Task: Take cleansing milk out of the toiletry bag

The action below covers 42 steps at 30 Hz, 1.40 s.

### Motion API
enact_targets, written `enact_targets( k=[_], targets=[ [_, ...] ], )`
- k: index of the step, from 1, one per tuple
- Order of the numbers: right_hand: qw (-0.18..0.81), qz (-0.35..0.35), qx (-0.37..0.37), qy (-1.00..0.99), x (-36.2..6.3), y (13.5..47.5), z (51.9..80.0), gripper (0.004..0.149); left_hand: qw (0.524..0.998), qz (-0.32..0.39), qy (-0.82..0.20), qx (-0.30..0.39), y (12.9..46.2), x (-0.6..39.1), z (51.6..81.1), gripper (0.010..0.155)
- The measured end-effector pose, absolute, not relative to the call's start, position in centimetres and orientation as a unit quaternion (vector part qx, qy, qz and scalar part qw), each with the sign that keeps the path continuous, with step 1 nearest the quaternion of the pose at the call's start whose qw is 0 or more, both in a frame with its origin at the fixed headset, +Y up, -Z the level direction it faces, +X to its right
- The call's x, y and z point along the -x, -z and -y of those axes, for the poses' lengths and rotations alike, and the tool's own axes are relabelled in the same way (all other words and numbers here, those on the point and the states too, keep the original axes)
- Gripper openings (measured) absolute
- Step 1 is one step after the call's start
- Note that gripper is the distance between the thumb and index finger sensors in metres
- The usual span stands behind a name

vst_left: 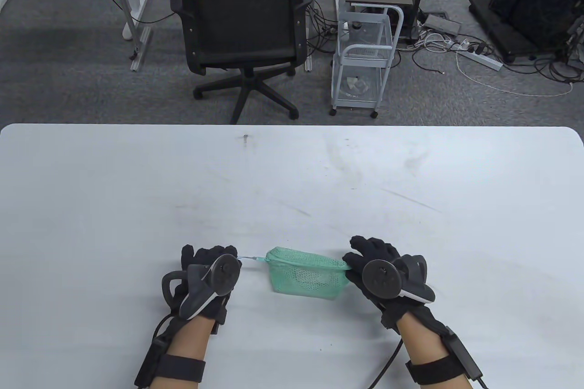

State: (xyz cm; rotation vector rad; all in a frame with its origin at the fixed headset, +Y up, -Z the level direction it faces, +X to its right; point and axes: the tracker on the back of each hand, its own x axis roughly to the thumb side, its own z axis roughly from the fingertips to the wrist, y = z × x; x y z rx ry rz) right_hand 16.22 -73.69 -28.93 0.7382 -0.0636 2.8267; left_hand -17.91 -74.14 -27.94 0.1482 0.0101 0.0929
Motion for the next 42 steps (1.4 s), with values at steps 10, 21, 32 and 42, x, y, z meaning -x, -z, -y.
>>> enact_targets(
  k=[10,21,32,42],
  targets=[
    [0.103,0.020,-0.255,-0.961,-16.2,28.8,74.0,0.042,0.997,0.000,-0.060,-0.048,28.0,17.9,74.5,0.044],
    [0.098,0.021,-0.271,-0.957,-15.6,28.6,74.1,0.049,0.993,0.039,-0.095,-0.059,27.0,16.7,73.4,0.053],
    [0.068,0.042,-0.332,-0.940,-13.4,27.5,74.3,0.042,0.987,0.098,-0.120,-0.050,26.0,14.7,73.1,0.063],
    [0.058,0.054,-0.356,-0.931,-12.7,26.9,74.2,0.042,0.990,0.107,-0.089,-0.018,26.1,13.8,73.7,0.050]
  ],
)
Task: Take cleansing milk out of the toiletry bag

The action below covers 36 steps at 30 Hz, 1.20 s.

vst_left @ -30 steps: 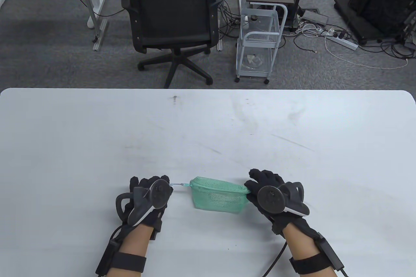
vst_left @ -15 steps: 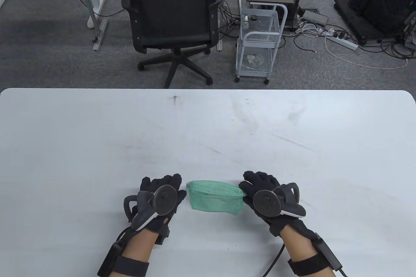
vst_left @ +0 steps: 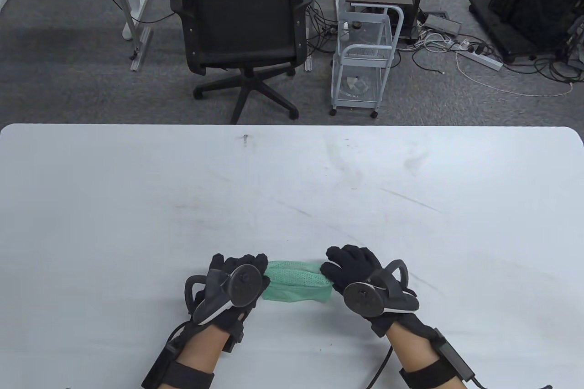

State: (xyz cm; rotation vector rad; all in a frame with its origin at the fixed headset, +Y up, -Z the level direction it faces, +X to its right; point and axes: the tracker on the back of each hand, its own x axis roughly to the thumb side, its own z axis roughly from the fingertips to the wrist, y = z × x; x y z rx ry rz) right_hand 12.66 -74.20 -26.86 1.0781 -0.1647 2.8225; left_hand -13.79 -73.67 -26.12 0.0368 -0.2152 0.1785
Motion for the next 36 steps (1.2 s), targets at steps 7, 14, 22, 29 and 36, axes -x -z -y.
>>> enact_targets(
  k=[7,14,22,29,36],
  targets=[
    [0.074,0.047,-0.350,-0.933,-13.0,26.9,74.1,0.048,0.987,0.107,-0.100,-0.060,25.9,14.0,73.2,0.044],
    [0.094,0.057,-0.352,-0.929,-13.3,26.7,73.5,0.052,0.983,0.111,-0.130,-0.069,25.7,14.1,72.9,0.043],
    [0.102,0.070,-0.348,-0.929,-13.5,26.6,72.9,0.054,0.980,0.128,-0.137,-0.071,25.1,13.4,72.6,0.043],
    [0.110,0.085,-0.353,-0.925,-13.5,26.3,72.6,0.052,0.979,0.138,-0.134,-0.070,24.8,12.8,72.6,0.043],
    [0.112,0.107,-0.362,-0.919,-13.2,25.6,72.0,0.049,0.977,0.149,-0.139,-0.068,24.6,12.3,72.7,0.043]
  ],
)
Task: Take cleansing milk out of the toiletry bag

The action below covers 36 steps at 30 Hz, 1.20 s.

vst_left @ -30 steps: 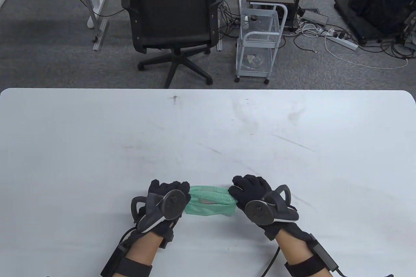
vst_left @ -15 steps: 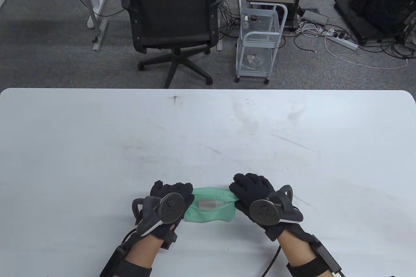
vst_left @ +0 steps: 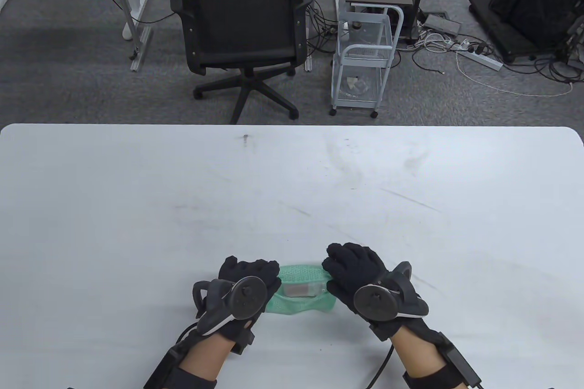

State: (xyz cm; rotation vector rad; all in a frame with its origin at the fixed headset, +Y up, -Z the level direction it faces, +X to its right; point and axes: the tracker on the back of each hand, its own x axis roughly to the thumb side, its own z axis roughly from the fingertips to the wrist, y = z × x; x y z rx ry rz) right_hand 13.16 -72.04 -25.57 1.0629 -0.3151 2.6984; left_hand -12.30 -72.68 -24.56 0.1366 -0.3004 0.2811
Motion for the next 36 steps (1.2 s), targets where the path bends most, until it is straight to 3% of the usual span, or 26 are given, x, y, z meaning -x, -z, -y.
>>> enact_targets(
  k=[7,15,24,36],
  targets=[
    [0.099,0.131,-0.387,-0.907,-11.9,24.5,71.9,0.050,0.975,0.157,-0.141,-0.067,24.4,11.8,72.7,0.044],
    [0.055,0.140,-0.425,-0.893,-10.2,23.4,72.1,0.037,0.976,0.149,-0.139,-0.071,24.4,11.8,72.8,0.043],
    [-0.010,0.110,-0.377,-0.920,-9.4,24.1,73.2,0.034,0.978,0.146,-0.140,-0.059,24.5,11.7,72.7,0.044],
    [-0.054,0.047,-0.337,-0.939,-8.5,25.5,75.7,0.054,0.979,0.149,-0.131,-0.053,24.4,11.5,72.6,0.052]
  ],
)
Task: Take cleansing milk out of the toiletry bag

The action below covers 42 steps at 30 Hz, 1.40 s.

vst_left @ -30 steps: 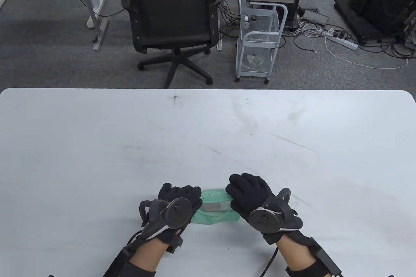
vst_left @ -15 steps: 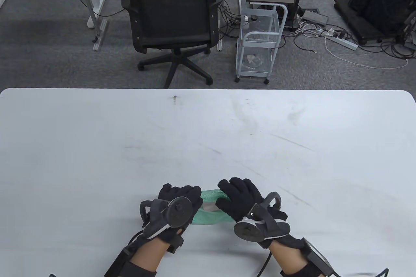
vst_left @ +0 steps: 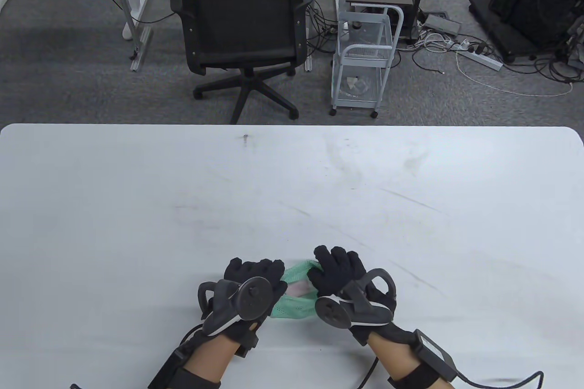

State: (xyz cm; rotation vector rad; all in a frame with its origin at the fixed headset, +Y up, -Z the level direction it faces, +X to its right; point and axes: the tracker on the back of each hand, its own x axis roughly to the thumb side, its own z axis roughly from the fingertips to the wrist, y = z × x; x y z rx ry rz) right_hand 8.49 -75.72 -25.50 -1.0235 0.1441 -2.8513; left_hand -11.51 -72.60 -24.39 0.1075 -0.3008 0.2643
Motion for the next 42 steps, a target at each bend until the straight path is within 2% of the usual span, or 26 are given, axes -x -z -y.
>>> enact_targets(
  k=[4,15,42],
  targets=[
    [0.072,-0.021,0.327,0.942,-8.2,25.9,76.4,0.060,0.980,0.149,-0.121,-0.056,24.3,11.4,72.6,0.056],
    [0.084,0.022,0.304,0.949,-8.2,26.9,77.8,0.064,0.981,0.155,-0.107,-0.051,24.1,10.8,72.6,0.059],
    [0.066,0.024,0.301,0.951,-8.3,27.3,78.6,0.065,0.983,0.152,-0.094,-0.052,24.2,10.8,72.8,0.060]
  ],
)
